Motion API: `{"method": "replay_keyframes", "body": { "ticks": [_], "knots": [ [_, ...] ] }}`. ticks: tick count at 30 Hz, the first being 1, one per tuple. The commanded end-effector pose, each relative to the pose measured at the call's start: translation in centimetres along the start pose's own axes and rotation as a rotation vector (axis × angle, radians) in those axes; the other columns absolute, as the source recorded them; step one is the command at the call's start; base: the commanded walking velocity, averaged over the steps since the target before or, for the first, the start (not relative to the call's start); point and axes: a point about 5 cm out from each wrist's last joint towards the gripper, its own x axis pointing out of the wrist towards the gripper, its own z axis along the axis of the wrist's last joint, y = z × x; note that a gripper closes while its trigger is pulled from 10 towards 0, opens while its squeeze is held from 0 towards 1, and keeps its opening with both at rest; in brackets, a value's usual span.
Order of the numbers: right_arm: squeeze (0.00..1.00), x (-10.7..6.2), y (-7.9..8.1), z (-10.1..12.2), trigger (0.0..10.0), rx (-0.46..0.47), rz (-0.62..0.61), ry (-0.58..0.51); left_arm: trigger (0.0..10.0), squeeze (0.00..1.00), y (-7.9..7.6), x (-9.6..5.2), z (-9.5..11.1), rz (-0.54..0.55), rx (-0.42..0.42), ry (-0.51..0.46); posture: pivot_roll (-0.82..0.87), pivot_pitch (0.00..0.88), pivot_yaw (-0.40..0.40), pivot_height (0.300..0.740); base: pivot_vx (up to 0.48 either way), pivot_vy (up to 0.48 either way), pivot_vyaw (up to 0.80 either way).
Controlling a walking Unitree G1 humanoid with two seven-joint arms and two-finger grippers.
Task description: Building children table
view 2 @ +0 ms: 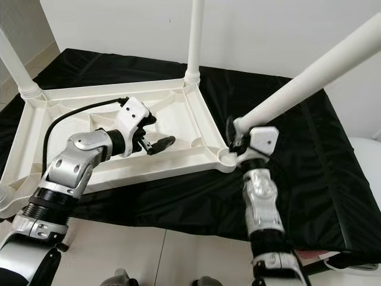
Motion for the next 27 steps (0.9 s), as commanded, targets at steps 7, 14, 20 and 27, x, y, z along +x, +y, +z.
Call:
{"method": "replay_keyframes", "body": {
  "ticks": [7, 14, 20, 27],
  "knots": [
    [0.00, 1.2, -0.5, -0.8, 10.0, 0.041, 0.039, 0.077, 10.0, 0.00, -0.5, 0.2, 0.6, -0.003, 0.059, -0.026, -0.03, 0.000, -0.045, 0.740, 0.000, 0.000, 0.00],
    [0.00, 1.3, 0.0, -1.3, 10.0, 0.073, 0.088, 0.118, 10.0, 0.00, 0.2, 0.3, 0.7, 0.057, 0.036, -0.049, -0.03, 0.000, -0.037, 0.740, 0.000, 0.000, 0.00],
    [0.00, 1.6, 0.2, -1.3, 10.0, 0.137, 0.172, 0.140, 10.0, 0.00, 1.7, -0.3, 0.9, 0.180, 0.006, -0.085, -0.03, 0.000, -0.036, 0.740, 0.000, 0.000, 0.00],
    [0.00, 2.1, 0.2, -1.0, 10.0, 0.155, 0.248, 0.137, 10.0, 0.00, 2.6, -1.0, 1.3, 0.240, 0.004, -0.121, -0.03, 0.000, -0.041, 0.740, 0.000, 0.000, 0.00]
  ]
}}
